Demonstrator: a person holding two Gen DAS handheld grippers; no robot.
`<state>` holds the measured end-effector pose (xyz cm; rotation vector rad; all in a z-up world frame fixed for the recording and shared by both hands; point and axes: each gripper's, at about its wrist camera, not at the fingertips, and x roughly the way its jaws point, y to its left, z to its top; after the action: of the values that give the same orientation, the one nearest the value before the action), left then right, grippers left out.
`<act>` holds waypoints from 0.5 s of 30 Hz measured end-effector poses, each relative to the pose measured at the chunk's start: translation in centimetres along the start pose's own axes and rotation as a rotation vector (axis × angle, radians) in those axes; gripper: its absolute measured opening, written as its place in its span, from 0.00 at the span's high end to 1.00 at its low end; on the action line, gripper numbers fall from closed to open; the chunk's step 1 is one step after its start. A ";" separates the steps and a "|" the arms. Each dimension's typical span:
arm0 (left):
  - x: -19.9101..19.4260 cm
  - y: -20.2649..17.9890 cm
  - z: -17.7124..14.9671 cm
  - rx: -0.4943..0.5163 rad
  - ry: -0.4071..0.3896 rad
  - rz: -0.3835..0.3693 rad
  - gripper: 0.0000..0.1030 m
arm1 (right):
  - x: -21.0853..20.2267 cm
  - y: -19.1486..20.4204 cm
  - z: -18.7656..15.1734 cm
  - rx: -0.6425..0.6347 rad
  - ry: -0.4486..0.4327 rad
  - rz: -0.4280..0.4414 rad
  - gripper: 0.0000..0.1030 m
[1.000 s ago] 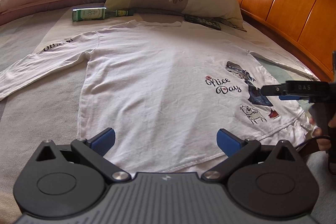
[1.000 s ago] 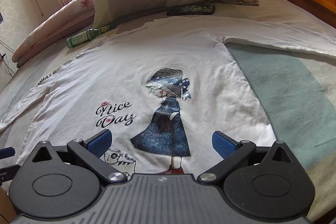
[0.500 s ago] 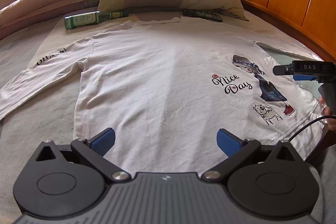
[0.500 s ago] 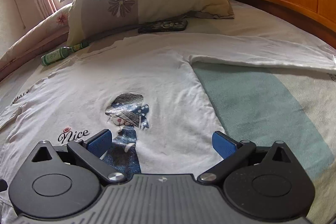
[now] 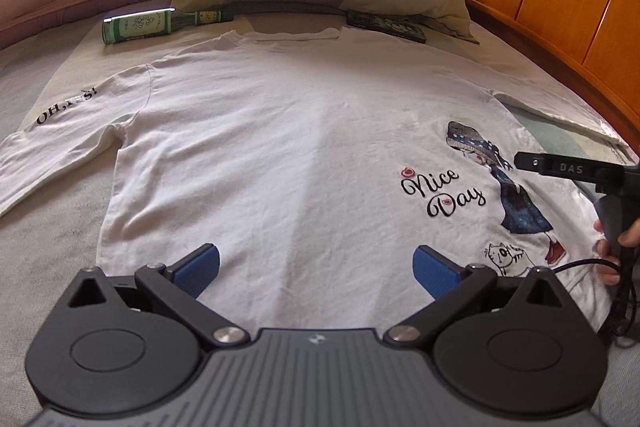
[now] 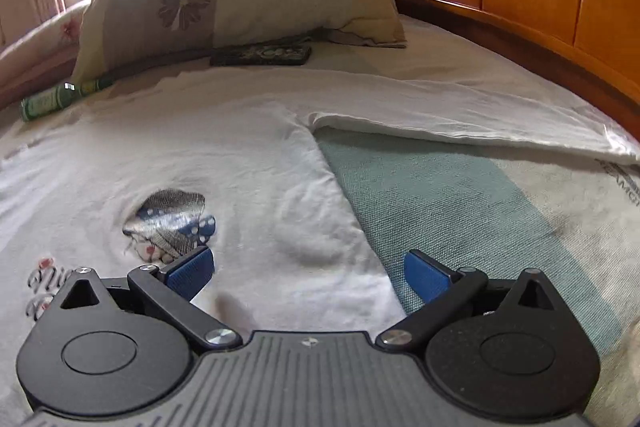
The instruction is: Fold clothes
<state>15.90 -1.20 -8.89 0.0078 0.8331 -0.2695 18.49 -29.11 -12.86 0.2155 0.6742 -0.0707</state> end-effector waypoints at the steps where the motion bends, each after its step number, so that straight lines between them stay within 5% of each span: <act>1: 0.2 -0.3 0.1 -0.003 0.002 -0.004 0.01 | -0.2 -0.7 0.2 0.047 -0.014 0.026 0.00; 8: 1.5 -2.9 0.0 -0.037 0.073 -0.107 0.01 | 0.7 2.0 -0.3 -0.119 0.031 -0.012 0.00; 15: 1.0 -4.5 -1.4 -0.032 0.124 -0.042 0.01 | -0.6 0.3 -0.2 -0.081 -0.008 -0.053 0.00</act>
<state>14.41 -5.65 -10.08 -0.0228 0.9616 -0.2970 17.95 -28.81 -12.54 0.1193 0.6736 -0.0944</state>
